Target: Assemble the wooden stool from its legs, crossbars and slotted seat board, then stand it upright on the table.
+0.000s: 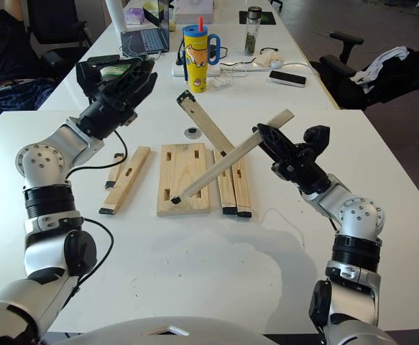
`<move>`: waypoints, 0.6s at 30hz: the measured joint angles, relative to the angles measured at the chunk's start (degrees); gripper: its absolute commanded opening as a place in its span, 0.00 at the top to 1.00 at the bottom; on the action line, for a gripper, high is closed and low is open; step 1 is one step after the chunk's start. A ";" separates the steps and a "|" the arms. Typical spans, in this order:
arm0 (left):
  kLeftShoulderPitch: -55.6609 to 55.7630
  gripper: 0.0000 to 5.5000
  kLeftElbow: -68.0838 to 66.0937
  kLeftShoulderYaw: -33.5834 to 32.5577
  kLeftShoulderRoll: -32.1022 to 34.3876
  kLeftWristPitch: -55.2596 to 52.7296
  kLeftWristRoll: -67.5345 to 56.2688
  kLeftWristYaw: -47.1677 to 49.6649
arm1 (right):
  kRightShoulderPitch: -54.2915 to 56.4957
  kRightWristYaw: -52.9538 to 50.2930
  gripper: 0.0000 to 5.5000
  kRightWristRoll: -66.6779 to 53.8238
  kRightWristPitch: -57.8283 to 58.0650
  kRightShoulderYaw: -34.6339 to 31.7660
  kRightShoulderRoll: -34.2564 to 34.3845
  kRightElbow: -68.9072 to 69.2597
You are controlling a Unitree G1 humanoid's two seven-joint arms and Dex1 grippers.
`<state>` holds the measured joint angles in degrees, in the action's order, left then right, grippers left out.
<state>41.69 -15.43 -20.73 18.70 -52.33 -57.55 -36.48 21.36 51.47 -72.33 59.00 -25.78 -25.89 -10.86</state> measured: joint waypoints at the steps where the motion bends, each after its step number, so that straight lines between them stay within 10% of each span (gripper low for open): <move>1: -2.31 0.36 1.75 2.11 0.77 0.44 1.67 -1.85 | 0.12 0.43 0.63 0.03 -0.58 -1.38 -1.41 -1.45; 9: -19.36 0.36 17.46 32.04 8.28 24.26 30.52 -17.94 | 7.25 0.87 0.63 8.98 -15.54 -6.71 -6.28 -11.78; 18: -20.69 0.36 7.08 44.49 10.28 52.62 57.24 -15.57 | 10.91 12.23 0.63 15.58 -19.10 3.08 -2.22 -12.61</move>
<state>21.00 -8.35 23.77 28.99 0.29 -0.32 -52.05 32.26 63.70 -56.75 39.90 -22.70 -28.11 -23.48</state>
